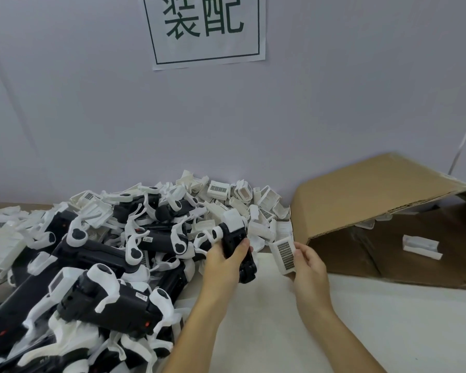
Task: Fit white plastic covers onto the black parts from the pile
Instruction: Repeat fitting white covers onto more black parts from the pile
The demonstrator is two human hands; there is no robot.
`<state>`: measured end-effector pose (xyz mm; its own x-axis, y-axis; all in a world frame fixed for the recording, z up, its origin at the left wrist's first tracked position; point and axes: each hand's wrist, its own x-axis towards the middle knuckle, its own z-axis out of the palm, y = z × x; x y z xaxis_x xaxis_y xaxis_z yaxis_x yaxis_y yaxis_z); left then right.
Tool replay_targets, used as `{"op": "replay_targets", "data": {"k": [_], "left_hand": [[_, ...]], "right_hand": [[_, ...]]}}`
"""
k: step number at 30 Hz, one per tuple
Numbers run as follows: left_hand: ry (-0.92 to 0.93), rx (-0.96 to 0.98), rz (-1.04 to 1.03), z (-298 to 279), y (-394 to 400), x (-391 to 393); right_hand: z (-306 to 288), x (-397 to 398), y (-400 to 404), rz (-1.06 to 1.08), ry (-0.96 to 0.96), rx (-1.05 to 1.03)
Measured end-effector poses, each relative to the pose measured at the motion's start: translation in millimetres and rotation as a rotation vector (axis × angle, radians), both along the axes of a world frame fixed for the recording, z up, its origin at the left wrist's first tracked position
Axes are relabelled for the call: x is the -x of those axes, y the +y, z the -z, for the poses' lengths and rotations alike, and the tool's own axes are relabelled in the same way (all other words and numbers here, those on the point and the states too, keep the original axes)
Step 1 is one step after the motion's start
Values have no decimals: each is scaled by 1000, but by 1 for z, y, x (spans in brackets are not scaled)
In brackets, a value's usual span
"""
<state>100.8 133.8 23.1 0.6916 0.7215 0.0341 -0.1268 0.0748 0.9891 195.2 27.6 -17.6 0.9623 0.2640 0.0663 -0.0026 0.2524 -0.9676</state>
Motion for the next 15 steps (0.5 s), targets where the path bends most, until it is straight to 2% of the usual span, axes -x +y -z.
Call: {"op": "replay_targets", "data": {"k": [2,3,7,10,12,15], "left_hand": [[-11,19,35,0,-1,1],[-16,27,59,-1,-2,1],[-24,42,137,1,-3,2],[-7,7,203,-2,-6,2],[15,-53,179,-4,-8,3],[12,-94,126,-1,-6,1]], "right_hand": [[0,1,0,-79,113,-65],[1,3,1,-102,109,-62],[8,11,4,-87,-177,177],[6,15,5,69,-309,198],[5,14,4,127,-342,165],[1,12,2,105,-257,74]]}}
